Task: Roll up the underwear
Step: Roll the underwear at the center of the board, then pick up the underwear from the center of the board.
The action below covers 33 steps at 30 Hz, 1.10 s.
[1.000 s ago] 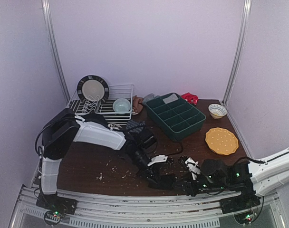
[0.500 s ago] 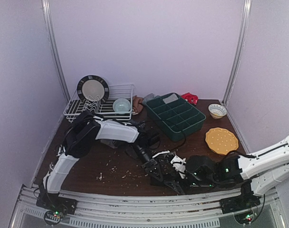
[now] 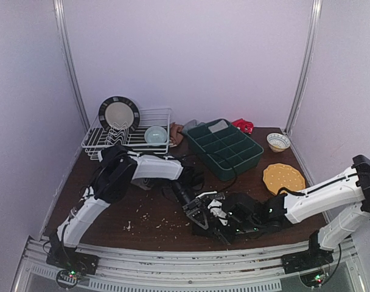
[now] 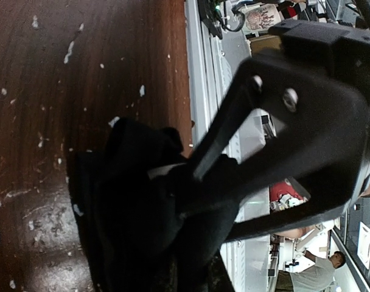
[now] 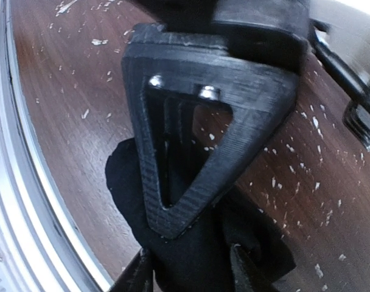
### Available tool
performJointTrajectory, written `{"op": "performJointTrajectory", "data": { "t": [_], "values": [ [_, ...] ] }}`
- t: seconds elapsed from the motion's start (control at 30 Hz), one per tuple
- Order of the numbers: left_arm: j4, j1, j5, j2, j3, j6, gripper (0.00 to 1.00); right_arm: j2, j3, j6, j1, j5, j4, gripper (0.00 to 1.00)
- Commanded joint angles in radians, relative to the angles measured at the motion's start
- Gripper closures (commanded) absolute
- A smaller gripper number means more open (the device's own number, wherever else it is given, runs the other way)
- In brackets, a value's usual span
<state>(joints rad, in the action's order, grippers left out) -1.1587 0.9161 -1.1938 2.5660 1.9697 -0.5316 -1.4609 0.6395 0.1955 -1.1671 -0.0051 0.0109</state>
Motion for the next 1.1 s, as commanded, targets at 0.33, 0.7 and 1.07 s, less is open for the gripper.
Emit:
{"op": "performJointTrajectory", "data": {
  "t": [0.33,0.7,1.07],
  "values": [
    [0.019,-0.022,0.221,0.009,-0.017,0.028,0.48,-0.048,-0.129,0.172,0.021,-0.145,0.05,1.0],
    [0.166,-0.049,0.424,-0.176,-0.109,0.206,0.02,-0.054,-0.173,0.24,0.03,-0.141,0.063,1.0],
    [0.51,-0.139,0.717,-0.498,-0.39,0.518,0.02,-0.042,-0.237,0.374,0.045,-0.156,0.109,1.0]
  ]
}}
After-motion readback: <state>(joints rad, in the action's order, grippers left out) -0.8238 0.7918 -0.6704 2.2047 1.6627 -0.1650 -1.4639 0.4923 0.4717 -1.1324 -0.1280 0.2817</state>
